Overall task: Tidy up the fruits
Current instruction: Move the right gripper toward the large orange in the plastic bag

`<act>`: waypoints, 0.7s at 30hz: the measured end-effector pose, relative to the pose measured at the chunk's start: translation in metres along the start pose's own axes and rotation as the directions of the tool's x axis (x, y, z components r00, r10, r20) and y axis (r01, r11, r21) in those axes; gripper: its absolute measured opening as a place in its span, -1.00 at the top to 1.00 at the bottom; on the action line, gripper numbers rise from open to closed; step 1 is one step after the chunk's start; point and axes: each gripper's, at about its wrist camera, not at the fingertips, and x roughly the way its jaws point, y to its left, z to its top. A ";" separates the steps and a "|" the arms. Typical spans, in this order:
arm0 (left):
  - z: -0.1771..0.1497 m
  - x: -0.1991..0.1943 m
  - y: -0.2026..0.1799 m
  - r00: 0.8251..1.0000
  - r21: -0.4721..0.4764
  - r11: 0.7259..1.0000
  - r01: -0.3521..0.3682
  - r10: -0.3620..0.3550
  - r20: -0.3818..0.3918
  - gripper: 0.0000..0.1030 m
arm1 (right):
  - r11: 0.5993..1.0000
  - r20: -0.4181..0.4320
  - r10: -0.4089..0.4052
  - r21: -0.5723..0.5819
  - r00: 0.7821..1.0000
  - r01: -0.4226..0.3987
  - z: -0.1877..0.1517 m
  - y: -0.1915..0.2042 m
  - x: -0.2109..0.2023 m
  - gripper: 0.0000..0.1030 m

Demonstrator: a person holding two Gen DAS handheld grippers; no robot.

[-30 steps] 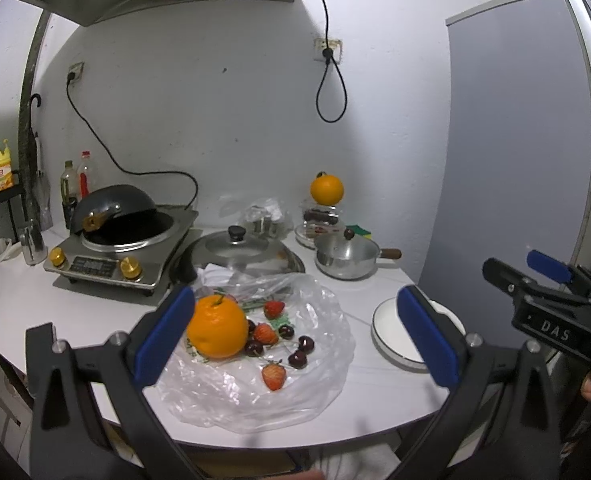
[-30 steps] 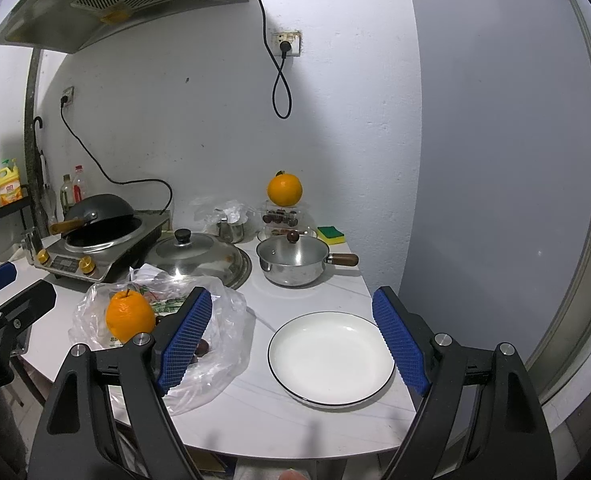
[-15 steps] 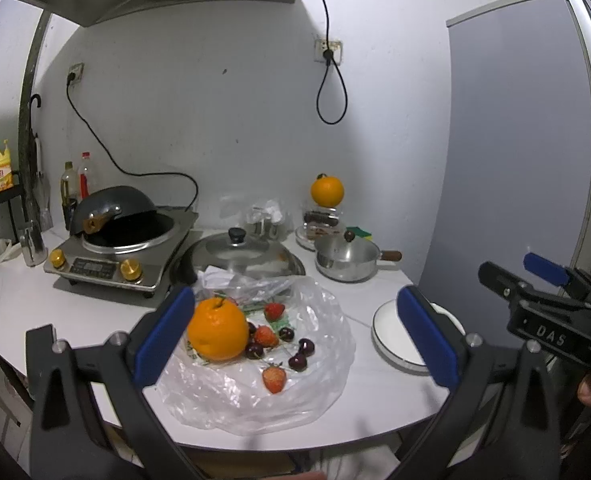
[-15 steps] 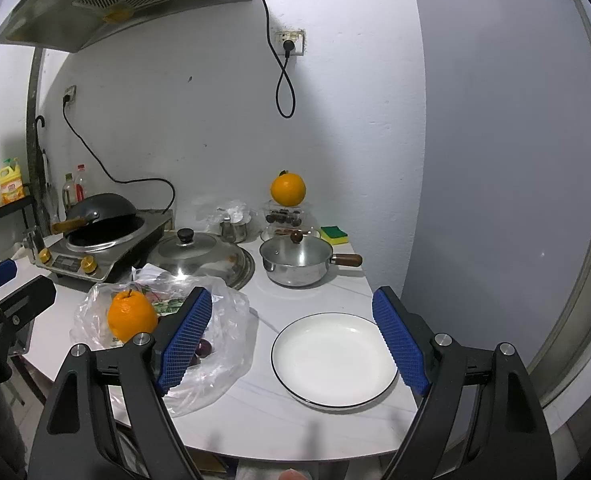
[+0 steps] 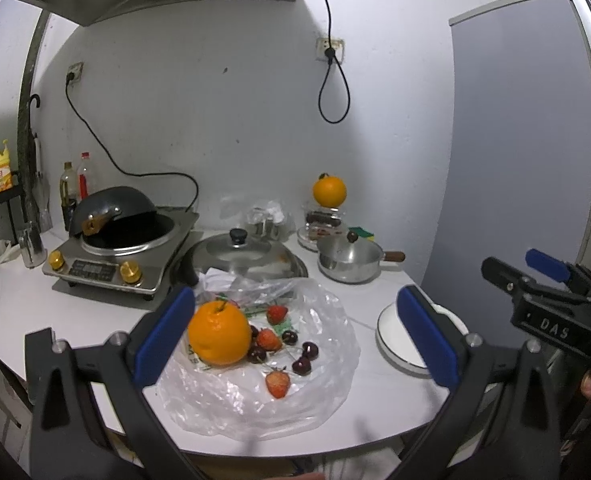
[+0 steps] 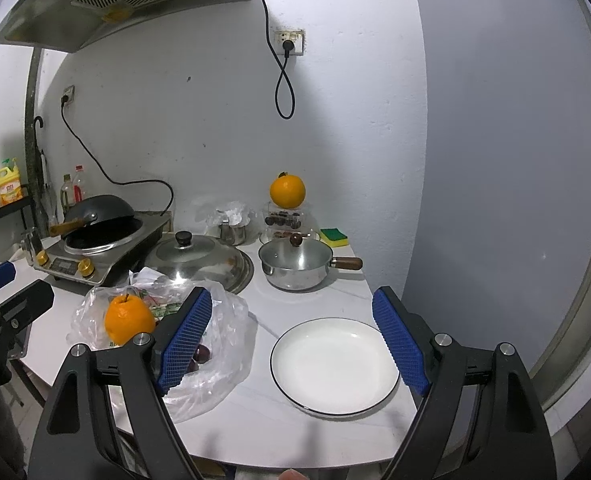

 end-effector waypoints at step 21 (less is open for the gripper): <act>-0.026 0.075 0.030 0.989 -0.012 0.999 -0.036 0.034 -0.146 -0.98 | 0.994 -0.110 0.095 -0.050 0.989 -0.101 -0.011 0.030 0.072 -0.66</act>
